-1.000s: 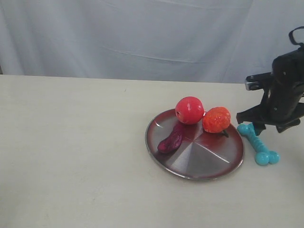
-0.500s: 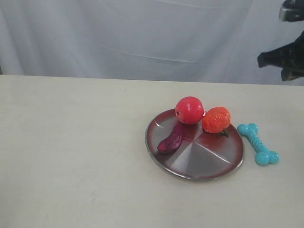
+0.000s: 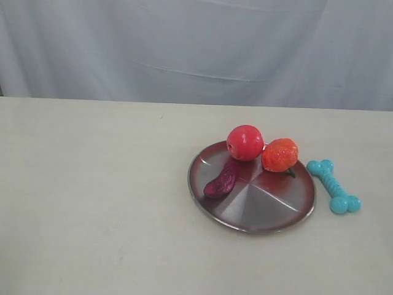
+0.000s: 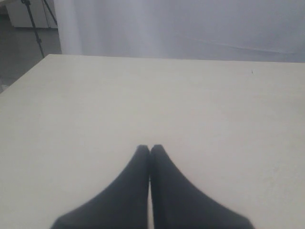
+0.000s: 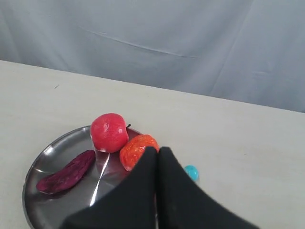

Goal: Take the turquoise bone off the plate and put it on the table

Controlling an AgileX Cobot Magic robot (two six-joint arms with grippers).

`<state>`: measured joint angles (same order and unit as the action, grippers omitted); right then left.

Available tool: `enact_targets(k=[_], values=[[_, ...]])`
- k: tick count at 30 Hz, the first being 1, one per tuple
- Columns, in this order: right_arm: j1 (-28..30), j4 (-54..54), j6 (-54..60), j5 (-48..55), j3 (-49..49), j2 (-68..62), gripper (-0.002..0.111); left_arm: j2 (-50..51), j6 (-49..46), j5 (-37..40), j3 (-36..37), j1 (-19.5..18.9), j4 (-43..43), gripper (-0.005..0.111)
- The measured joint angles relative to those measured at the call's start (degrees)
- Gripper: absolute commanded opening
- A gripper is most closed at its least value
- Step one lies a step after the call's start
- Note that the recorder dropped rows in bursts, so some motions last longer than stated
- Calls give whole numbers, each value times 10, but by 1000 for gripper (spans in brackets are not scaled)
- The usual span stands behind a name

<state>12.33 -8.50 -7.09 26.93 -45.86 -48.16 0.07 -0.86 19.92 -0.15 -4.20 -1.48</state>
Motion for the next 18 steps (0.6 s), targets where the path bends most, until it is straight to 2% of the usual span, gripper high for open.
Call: enact_targets(k=[8, 18], values=[[0, -1, -43, -129, 159, 164, 0, 0, 0, 0, 0, 0, 0, 0], [0, 20, -52, -150, 217, 287, 0, 0, 0, 0, 0, 0, 0, 0]])
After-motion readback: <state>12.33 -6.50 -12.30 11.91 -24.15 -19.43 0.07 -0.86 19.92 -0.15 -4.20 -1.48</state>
